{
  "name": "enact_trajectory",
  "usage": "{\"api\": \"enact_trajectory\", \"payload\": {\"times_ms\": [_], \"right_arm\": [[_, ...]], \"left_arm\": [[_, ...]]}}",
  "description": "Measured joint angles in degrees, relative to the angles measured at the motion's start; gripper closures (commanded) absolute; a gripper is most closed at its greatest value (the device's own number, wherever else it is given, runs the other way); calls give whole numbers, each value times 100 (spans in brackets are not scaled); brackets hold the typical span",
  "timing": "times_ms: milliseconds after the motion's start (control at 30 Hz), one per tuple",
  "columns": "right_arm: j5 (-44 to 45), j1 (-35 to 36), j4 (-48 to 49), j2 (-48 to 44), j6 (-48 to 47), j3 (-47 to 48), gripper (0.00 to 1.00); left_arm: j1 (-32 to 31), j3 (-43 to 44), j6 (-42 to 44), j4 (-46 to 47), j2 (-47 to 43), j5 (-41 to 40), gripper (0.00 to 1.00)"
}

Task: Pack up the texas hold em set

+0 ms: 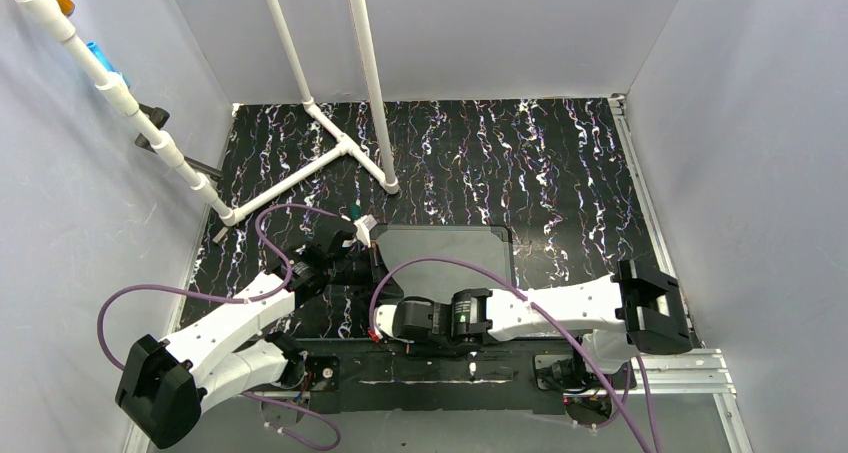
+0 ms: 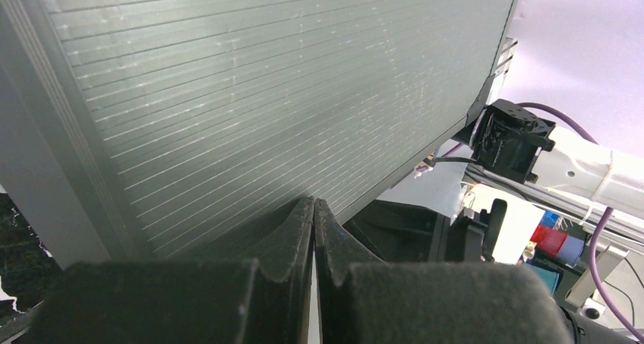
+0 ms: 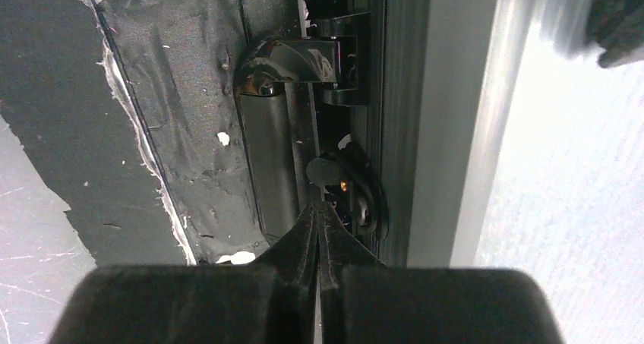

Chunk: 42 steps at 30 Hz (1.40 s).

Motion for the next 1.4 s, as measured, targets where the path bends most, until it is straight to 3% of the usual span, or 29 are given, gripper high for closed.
{"api": "enact_trajectory", "payload": {"times_ms": [800,1400], "right_arm": [[141,-11,338,1149,-297,16,99],[435,-23,-201,1619,66,499,99]], "left_arm": [[2,2,-8,-21,-11,-14,100],[2,7,-62,-40,-11,-33,100]]}}
